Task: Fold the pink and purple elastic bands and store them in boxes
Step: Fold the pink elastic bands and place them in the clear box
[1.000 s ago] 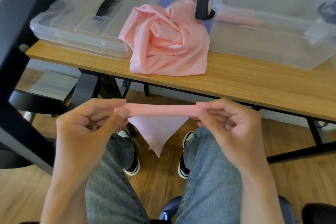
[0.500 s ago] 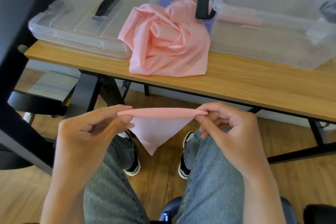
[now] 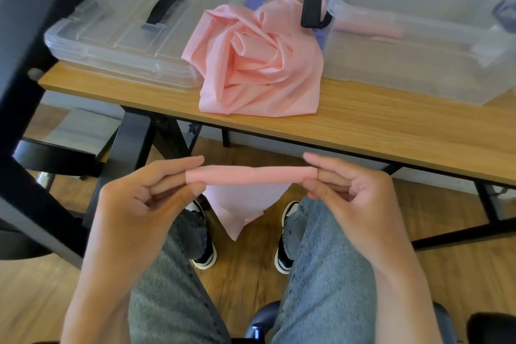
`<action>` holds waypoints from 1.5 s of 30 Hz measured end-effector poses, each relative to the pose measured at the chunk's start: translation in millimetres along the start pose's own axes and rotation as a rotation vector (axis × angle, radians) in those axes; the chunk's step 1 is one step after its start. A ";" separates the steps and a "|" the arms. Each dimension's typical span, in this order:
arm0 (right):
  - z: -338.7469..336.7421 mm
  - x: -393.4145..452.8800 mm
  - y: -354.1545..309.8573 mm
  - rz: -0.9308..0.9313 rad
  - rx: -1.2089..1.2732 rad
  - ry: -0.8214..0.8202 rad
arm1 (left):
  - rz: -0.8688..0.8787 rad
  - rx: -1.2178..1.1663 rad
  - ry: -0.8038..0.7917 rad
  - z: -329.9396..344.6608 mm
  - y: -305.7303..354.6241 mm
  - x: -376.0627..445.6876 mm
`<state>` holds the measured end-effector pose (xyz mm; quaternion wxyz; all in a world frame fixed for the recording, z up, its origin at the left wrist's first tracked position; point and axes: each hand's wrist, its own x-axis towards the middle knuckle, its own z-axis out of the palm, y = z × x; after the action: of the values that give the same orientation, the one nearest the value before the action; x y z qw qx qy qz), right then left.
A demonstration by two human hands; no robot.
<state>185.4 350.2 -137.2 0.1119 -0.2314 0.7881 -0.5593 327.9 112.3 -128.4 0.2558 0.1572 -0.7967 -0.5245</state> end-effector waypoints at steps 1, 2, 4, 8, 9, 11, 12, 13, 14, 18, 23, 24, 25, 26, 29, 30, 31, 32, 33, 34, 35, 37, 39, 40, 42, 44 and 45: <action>0.5 0.4 0.6 -0.006 -0.037 0.004 | 0.001 0.023 -0.002 -0.1 -0.7 0.4; 1.4 0.7 1.0 -0.017 -0.070 0.010 | 0.007 0.045 -0.007 0.3 -0.7 0.9; 2.6 1.0 1.7 -0.046 -0.111 0.033 | 0.029 0.077 -0.024 -0.1 -1.1 0.0; 2.2 -0.7 1.8 -0.085 -0.123 0.026 | -0.006 0.010 -0.006 -1.4 -5.1 -2.6; 2.5 -1.4 1.3 -0.090 -0.115 0.027 | -0.005 -0.004 -0.001 -0.8 -5.7 -3.1; 3.2 -2.3 0.0 -0.081 -0.049 0.040 | -0.007 -0.042 0.010 1.4 -5.4 -3.8; 3.6 -2.5 -1.1 -0.070 -0.004 0.045 | -0.022 -0.078 0.023 2.8 -5.0 -4.1; 3.9 -2.6 -2.1 -0.055 0.038 0.045 | -0.039 -0.115 0.041 3.6 -4.8 -4.5; 4.0 -2.9 -2.9 -0.044 0.073 0.042 | -0.048 -0.141 0.060 4.2 -4.4 -4.7; 2.1 -3.3 -4.3 -0.065 0.146 0.048 | 0.000 -0.099 0.062 2.9 -2.5 -3.2; 0.8 -2.5 0.4 0.009 0.073 0.034 | -0.022 -0.058 0.011 3.5 -2.8 -2.7; 1.6 -1.9 1.7 0.004 0.022 0.037 | -0.011 -0.031 0.005 4.2 -3.0 -2.8; 2.3 -1.6 2.7 -0.004 -0.032 0.038 | -0.002 -0.001 0.002 4.0 -2.8 -2.9; 3.0 -1.7 3.3 -0.016 -0.070 0.041 | 0.006 0.028 0.004 4.1 -1.8 -2.4; 3.8 -2.3 1.6 -0.073 -0.075 0.040 | 0.041 0.090 0.054 3.6 -1.6 -3.0; 3.9 -2.4 -0.1 -0.101 -0.077 0.034 | 0.034 0.080 0.083 3.7 -2.6 -3.4; 4.1 -2.8 -2.1 -0.130 -0.086 0.031 | 0.030 0.059 0.111 3.7 -3.8 -3.6; 4.6 -3.1 -4.1 -0.154 -0.089 0.034 | 0.034 0.036 0.132 4.0 -3.8 -3.5; 5.4 -3.4 -5.6 -0.168 -0.081 0.045 | 0.042 0.020 0.145 4.0 -3.7 -3.9; 6.1 -3.8 -6.5 -0.171 -0.060 0.058 | 0.048 0.011 0.147 4.5 -2.5 -4.1; 6.7 -4.1 -7.3 -0.162 -0.026 0.064 | 0.049 0.011 0.141 4.7 -1.1 -4.3; 7.9 -5.1 -8.5 -0.127 0.057 0.053 | 0.037 -0.016 0.126 5.9 2.1 -4.7; 7.9 -6.3 -9.7 -0.109 0.135 0.050 | 0.009 -0.107 0.132 7.2 5.1 -5.3; 7.6 -6.5 -10.2 -0.109 0.163 0.056 | 0.005 -0.138 0.142 7.6 7.0 -4.9; 7.4 -5.6 -10.0 -0.118 0.168 0.075 | 0.022 -0.118 0.145 7.6 10.5 -3.2; 7.8 -3.9 -8.3 -0.099 0.145 0.085 | 0.017 -0.078 0.117 5.9 13.0 -1.4; 7.7 -3.1 -7.8 -0.079 0.141 0.080 | -0.002 -0.076 0.106 4.7 13.7 -0.4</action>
<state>193.3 343.3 -132.9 0.0740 -0.2314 0.7408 -0.6263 325.9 121.6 -117.5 0.3029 0.1758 -0.7615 -0.5454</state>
